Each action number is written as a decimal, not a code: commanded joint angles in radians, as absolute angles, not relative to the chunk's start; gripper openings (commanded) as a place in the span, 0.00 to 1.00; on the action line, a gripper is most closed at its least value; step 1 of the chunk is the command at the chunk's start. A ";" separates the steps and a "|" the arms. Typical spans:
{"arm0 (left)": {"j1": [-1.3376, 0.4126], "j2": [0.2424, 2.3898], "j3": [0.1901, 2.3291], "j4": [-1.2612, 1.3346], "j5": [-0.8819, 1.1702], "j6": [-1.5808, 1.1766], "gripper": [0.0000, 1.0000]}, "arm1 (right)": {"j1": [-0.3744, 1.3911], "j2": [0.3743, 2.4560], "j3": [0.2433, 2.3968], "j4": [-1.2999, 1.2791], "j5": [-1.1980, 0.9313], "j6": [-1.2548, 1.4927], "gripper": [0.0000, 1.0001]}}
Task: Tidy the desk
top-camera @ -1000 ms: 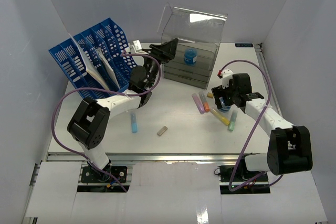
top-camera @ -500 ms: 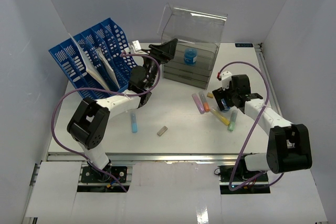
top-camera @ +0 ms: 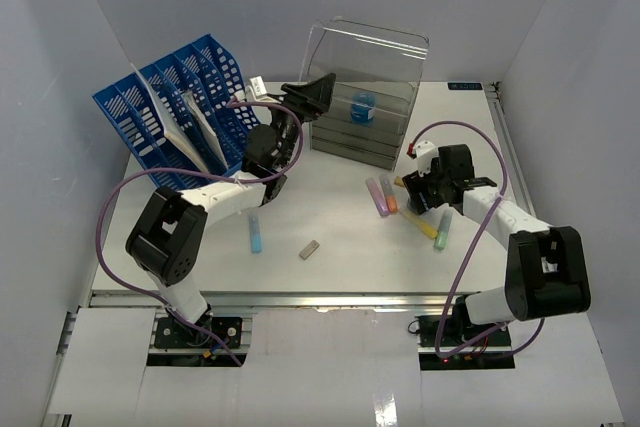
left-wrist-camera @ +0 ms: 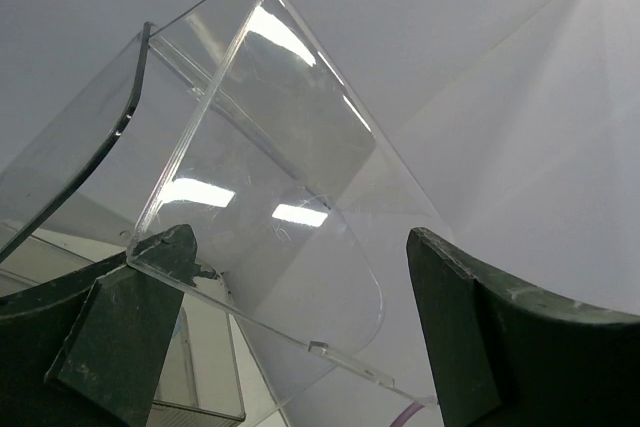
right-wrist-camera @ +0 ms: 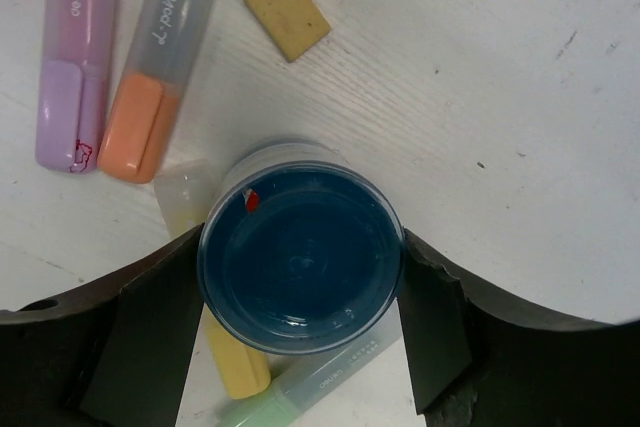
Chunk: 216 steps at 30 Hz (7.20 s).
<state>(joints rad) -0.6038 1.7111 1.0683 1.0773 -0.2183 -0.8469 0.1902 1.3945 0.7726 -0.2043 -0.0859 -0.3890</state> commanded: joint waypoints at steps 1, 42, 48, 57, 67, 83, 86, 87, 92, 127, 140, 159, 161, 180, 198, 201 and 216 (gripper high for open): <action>-0.598 1.654 1.068 1.117 -0.189 -0.851 0.98 | 0.192 1.272 0.780 -0.188 -0.285 -0.491 0.15; -0.597 1.657 1.309 0.972 -0.144 -0.842 0.98 | 0.766 1.534 1.014 0.718 0.496 -1.218 0.08; -0.597 1.655 1.342 0.951 -0.146 -0.833 0.98 | 0.726 1.621 1.061 0.810 0.559 -1.280 0.08; -0.596 1.648 1.355 0.934 -0.145 -0.821 0.98 | 0.637 1.677 1.085 0.810 0.595 -1.265 0.08; -0.596 1.648 1.346 0.940 -0.143 -0.828 0.98 | 0.602 1.689 1.088 0.622 0.497 -1.138 0.74; -0.595 1.646 1.328 0.946 -0.132 -0.834 0.98 | 0.604 1.596 1.266 -0.134 0.109 -1.012 0.94; -0.595 1.634 1.304 0.949 -0.132 -0.836 0.98 | 0.607 1.501 1.220 -0.388 -0.259 -1.150 0.94; -0.595 1.631 1.295 0.954 -0.131 -0.835 0.98 | 0.611 1.458 1.175 -0.480 -0.323 -1.221 0.95; -0.595 1.580 1.174 0.952 -0.145 -0.854 0.98 | 0.629 1.301 0.990 -0.557 -0.474 -1.233 0.99; -0.657 2.003 1.088 0.759 -0.152 -1.150 0.61 | -0.030 1.134 0.831 -0.284 -1.013 -0.611 0.80; -0.648 2.092 1.163 0.798 -0.151 -1.157 0.56 | -0.113 1.139 0.790 -0.290 -1.073 -0.646 0.78; -0.624 2.105 1.142 0.871 -0.102 -1.192 0.00 | -0.175 1.119 0.764 -0.284 -1.117 -0.646 0.75; -0.623 2.092 1.120 0.890 -0.090 -1.194 0.00 | -0.175 1.124 0.764 -0.284 -1.113 -0.644 0.75; -0.619 1.951 0.952 0.980 -0.006 -1.147 0.59 | -0.175 1.151 0.762 -0.257 -1.059 -0.580 0.76; -0.575 2.140 1.197 0.887 0.055 -1.189 0.51 | -0.176 1.156 0.761 -0.251 -1.058 -0.581 0.76; -0.566 2.163 1.220 0.882 0.063 -1.197 0.47 | -0.176 1.159 0.762 -0.253 -1.058 -0.581 0.76; -0.543 2.209 1.254 0.891 0.082 -1.215 0.17 | -0.176 1.155 0.762 -0.255 -1.063 -0.583 0.76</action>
<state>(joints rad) -0.5626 2.1891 1.2072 0.8783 0.0938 -1.2215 -0.1707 1.1542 0.7685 -0.2775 -1.0496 -0.5827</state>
